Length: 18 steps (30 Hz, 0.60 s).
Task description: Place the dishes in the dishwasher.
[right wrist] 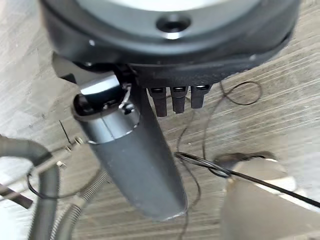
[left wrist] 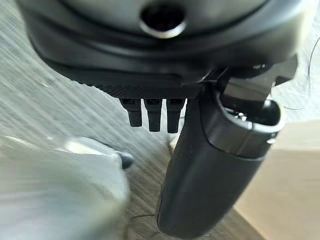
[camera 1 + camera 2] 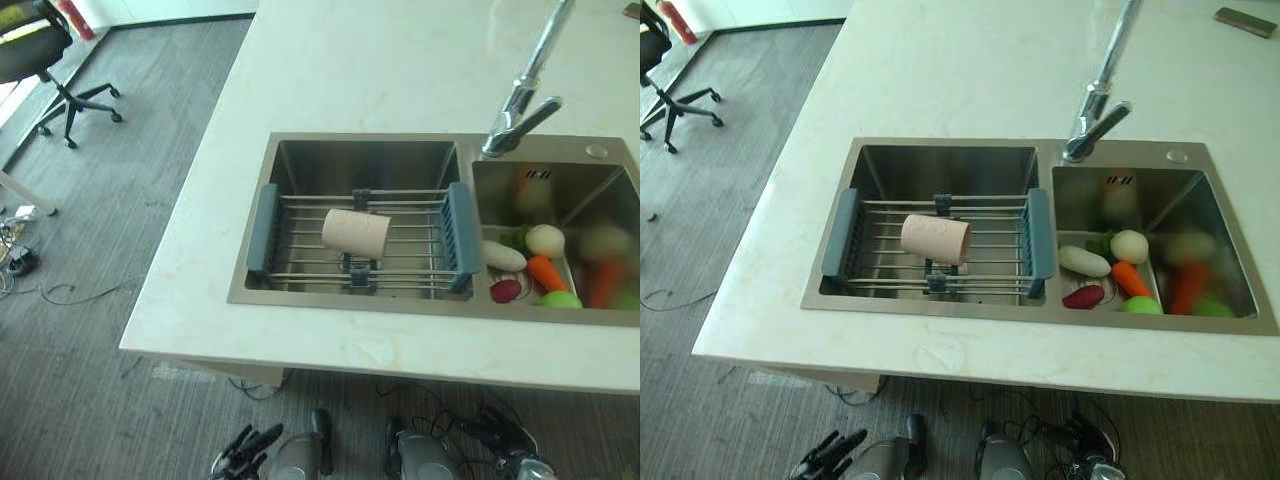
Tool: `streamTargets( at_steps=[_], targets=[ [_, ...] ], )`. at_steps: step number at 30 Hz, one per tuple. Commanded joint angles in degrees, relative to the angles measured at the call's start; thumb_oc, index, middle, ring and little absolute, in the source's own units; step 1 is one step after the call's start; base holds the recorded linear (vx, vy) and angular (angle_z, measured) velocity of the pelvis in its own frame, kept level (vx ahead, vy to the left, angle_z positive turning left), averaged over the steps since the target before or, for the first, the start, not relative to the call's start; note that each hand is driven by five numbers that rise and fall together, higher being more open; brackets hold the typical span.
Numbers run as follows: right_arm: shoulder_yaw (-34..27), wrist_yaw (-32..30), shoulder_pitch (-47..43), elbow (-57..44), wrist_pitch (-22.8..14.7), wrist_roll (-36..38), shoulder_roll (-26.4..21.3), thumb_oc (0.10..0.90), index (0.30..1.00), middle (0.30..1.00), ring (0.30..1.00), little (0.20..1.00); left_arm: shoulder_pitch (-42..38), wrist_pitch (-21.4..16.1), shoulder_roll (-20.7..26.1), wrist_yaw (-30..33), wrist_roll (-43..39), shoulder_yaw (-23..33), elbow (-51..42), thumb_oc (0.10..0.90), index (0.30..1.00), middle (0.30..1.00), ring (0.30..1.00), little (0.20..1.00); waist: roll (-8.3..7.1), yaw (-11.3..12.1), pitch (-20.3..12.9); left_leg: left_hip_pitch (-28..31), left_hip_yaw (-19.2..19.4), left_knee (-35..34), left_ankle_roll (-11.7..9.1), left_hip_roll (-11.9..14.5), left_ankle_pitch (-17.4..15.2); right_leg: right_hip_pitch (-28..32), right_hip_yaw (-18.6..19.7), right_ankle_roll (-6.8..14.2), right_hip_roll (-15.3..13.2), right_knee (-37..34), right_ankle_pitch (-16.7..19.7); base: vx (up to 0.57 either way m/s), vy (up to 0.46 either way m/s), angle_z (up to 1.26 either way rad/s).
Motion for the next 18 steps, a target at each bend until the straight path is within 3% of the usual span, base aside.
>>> streamTargets(
  at_steps=[1,4,7,8,9,12,13,15,18],
  targets=[
    [0.4,0.7,0.2,-0.1,-2.3,-2.4,-1.3,0.8,0.9,0.9,0.9,0.9,2.1,-5.2,1.1,0.0,-4.0,0.5,-1.3,0.8,0.9,0.9,0.9,0.9,1.16,0.7,-2.3,0.0,-0.7,5.5,-1.2,0.9,-8.1,1.9,-2.6,2.8,-0.1,-2.9,-1.6,0.04,0.025,-0.01],
    [0.2,0.2,0.6,-0.4,-1.9,-1.3,-1.2,0.8,0.9,0.9,0.9,0.9,2.9,-7.7,0.9,0.4,-10.2,2.8,-2.6,0.8,0.9,0.9,0.9,0.9,1.34,0.8,-2.6,0.3,-0.9,5.5,-1.1,0.7,-8.4,2.1,-2.2,2.8,0.0,-2.9,-2.0,0.02,0.011,-0.03],
    [-1.1,0.4,1.2,-0.8,-1.0,-2.4,-2.4,0.8,0.9,0.9,0.9,0.9,3.7,-13.2,2.5,7.3,-12.9,7.0,-5.3,0.8,0.9,0.9,0.9,0.9,1.66,0.8,-2.9,0.6,-0.9,5.5,-1.1,0.7,-8.7,2.5,-2.2,2.7,-0.3,-2.9,-2.5,0.01,0.017,-0.03],
    [-2.2,1.1,1.6,-0.8,-0.5,-1.6,-3.6,0.8,0.9,0.9,0.9,0.9,4.8,-15.1,5.4,11.9,-14.3,11.0,-6.7,0.8,0.9,0.9,0.9,0.9,2.05,1.0,-3.1,0.7,-0.9,5.5,-1.2,0.7,-8.7,2.6,-2.3,2.9,-0.6,-2.9,-2.8,0.03,0.042,-0.06],
    [-3.3,1.5,1.8,-0.9,0.0,-0.7,-4.7,0.8,0.9,0.9,0.9,0.9,6.0,-19.4,8.3,17.6,-10.6,14.9,-8.6,0.8,0.9,0.9,0.9,0.9,2.4,1.2,-3.3,0.7,-1.0,5.5,-1.1,0.7,-8.8,2.7,-2.3,2.9,-0.7,-2.9,-3.1,0.02,0.05,-0.05],
    [-4.5,1.5,3.5,-1.3,0.2,-0.2,-5.6,0.8,0.9,0.9,0.9,0.9,8.6,-23.8,16.2,28.1,0.6,22.6,-14.4,0.8,0.9,0.9,0.9,0.9,3.41,1.8,-3.8,0.7,-1.2,5.5,-0.8,0.6,-8.9,2.7,-2.2,2.9,-0.9,-2.9,-3.3,-0.01,0.047,-0.02],
    [-4.6,0.8,4.4,-1.8,0.2,0.2,-5.1,0.8,0.9,0.9,0.9,0.9,9.4,-26.5,20.0,35.1,8.2,25.3,-18.2,0.8,0.9,0.9,0.9,0.9,3.81,2.0,-3.9,0.6,-1.2,5.5,-0.6,0.7,-8.9,2.7,-2.2,2.9,-1.0,-2.9,-3.3,-0.03,0.036,-0.02],
    [-4.3,-0.4,5.5,-2.9,0.5,0.9,-4.4,0.8,0.9,0.9,0.9,0.9,10.1,-28.9,26.3,40.7,17.3,29.5,-23.2,0.8,0.9,0.9,0.9,0.9,4.17,2.2,-4.3,0.6,-1.1,5.5,-0.5,0.7,-9.0,2.7,-2.0,3.0,-1.0,-2.9,-3.5,-0.03,0.021,-0.05],
    [-3.6,-1.3,6.7,-3.7,0.7,1.1,-3.4,0.8,0.9,0.9,0.9,0.9,9.6,-30.2,35.1,40.6,24.0,34.6,-32.5,0.8,0.9,0.9,0.9,0.9,4.35,2.4,-5.0,0.7,-0.9,5.5,-0.6,0.9,-9.2,2.9,-2.0,3.1,-0.9,-2.9,-3.6,-0.01,0.001,-0.01]
  ],
)
